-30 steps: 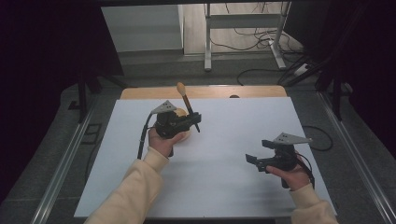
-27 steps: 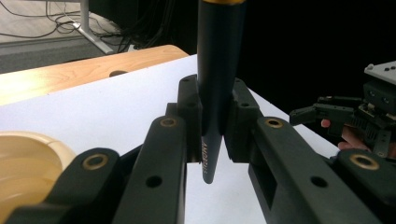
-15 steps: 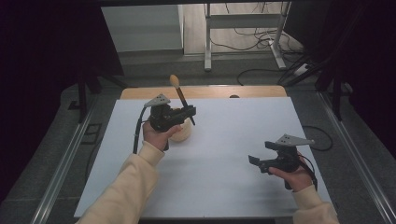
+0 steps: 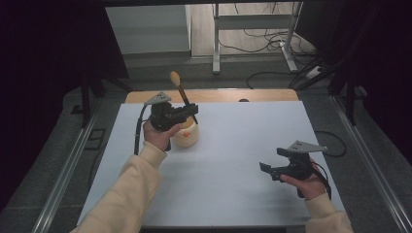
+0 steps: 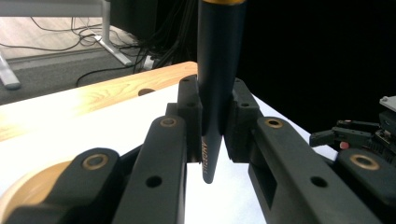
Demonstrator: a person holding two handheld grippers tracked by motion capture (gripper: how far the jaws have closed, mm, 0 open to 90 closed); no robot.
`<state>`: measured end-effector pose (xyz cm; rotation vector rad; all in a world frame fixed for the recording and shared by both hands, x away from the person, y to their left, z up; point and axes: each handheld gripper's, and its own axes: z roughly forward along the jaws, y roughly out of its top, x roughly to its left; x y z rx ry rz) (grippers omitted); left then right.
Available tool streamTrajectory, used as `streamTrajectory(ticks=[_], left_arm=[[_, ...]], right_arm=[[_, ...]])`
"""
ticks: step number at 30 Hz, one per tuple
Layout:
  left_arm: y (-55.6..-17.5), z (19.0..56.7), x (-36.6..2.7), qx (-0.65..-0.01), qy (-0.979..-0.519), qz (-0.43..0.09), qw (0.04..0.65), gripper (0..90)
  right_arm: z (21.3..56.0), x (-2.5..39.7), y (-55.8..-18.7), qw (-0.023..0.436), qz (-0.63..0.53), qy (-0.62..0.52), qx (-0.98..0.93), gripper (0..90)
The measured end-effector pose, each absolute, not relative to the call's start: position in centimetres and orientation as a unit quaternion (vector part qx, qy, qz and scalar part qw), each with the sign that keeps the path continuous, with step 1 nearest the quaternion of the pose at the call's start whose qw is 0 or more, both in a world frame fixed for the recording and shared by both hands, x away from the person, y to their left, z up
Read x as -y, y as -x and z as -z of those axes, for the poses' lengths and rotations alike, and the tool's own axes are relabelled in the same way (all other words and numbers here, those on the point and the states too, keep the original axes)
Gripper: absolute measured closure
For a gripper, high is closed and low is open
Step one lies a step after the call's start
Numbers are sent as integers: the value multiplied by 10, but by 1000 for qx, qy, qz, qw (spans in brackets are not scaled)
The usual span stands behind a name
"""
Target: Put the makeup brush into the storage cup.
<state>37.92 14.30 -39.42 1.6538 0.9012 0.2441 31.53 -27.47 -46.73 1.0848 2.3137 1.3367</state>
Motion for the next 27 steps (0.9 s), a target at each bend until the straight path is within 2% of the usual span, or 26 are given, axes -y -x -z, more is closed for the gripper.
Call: streamTrajectory(ticks=[27], left_arm=[[-400, 402, -163, -420, -702, -128, 561, 792]], right_arm=[[472, 272, -317, 128, -449, -371, -803, 54]])
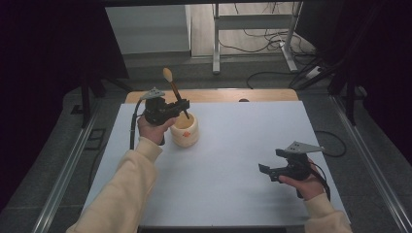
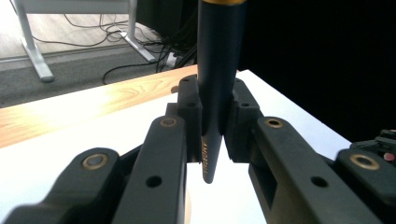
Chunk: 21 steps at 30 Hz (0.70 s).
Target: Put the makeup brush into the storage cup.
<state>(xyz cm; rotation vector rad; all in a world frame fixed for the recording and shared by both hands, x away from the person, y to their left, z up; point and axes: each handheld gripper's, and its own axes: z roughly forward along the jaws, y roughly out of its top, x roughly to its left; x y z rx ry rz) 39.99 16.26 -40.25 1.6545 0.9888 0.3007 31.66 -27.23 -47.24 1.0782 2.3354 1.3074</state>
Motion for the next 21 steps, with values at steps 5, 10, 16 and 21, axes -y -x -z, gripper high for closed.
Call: streamTrajectory(ticks=[5, 10, 16, 21], left_arm=[[-403, 406, -164, -426, -703, -129, 554, 792], [-406, 409, -166, -431, -704, -132, 549, 793], [-408, 412, -168, -436, -703, -132, 546, 792], [-411, 415, -168, -438, -706, -135, 540, 792]], right_arm=[[472, 272, -317, 128, -450, -370, -803, 54], [472, 273, -317, 127, -450, -372, -802, 54], [473, 273, -317, 129, -449, -372, -802, 54], [473, 273, -317, 128, -449, -372, -802, 54]])
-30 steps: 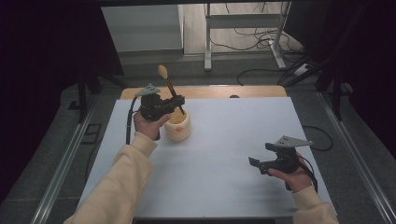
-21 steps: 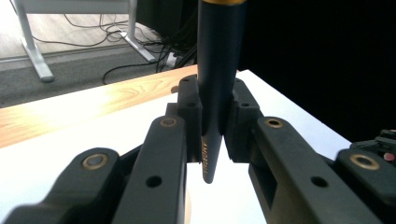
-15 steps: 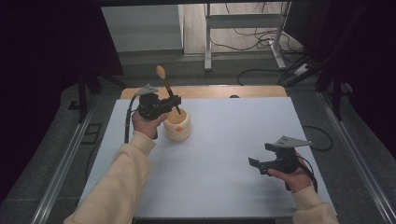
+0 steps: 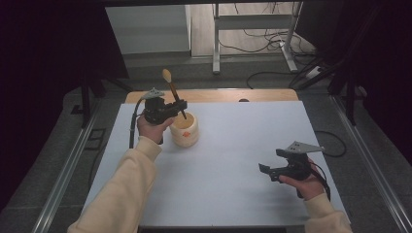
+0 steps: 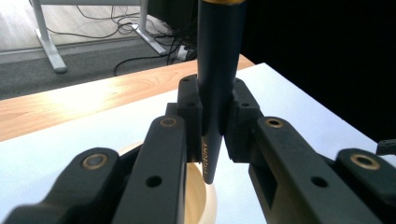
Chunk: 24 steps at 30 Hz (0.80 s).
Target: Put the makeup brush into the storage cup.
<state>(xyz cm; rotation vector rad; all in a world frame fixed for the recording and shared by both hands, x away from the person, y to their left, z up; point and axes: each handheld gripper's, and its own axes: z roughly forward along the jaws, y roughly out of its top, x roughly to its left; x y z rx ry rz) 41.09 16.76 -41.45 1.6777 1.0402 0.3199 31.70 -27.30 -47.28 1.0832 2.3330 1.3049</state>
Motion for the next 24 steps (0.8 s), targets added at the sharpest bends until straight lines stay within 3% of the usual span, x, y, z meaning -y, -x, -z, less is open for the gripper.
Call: streamTrajectory(ticks=[24], left_arm=[[-419, 433, -172, -455, -707, -140, 522, 792]], right_arm=[[474, 272, -317, 125, -444, -371, -806, 56]])
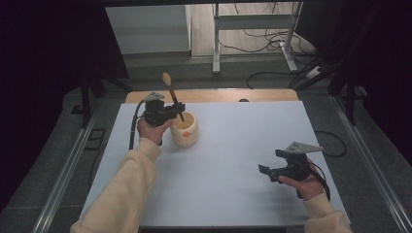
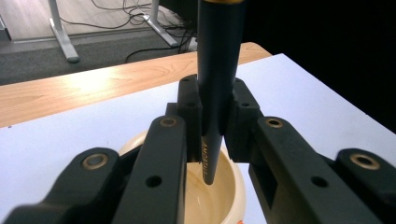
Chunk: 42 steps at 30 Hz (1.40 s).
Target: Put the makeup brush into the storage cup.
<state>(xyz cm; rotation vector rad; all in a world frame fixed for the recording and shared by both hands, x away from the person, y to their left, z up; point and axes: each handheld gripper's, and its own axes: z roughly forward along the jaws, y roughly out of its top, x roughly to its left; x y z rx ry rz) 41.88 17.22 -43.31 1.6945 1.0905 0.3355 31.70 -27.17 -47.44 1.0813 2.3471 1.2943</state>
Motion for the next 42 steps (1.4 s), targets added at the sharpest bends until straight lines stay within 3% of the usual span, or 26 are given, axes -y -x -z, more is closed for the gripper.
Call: streamTrajectory(ticks=[42], left_arm=[[-422, 476, -170, -474, -715, -125, 498, 791]], right_arm=[[476, 271, -317, 124, -439, -368, -810, 56]])
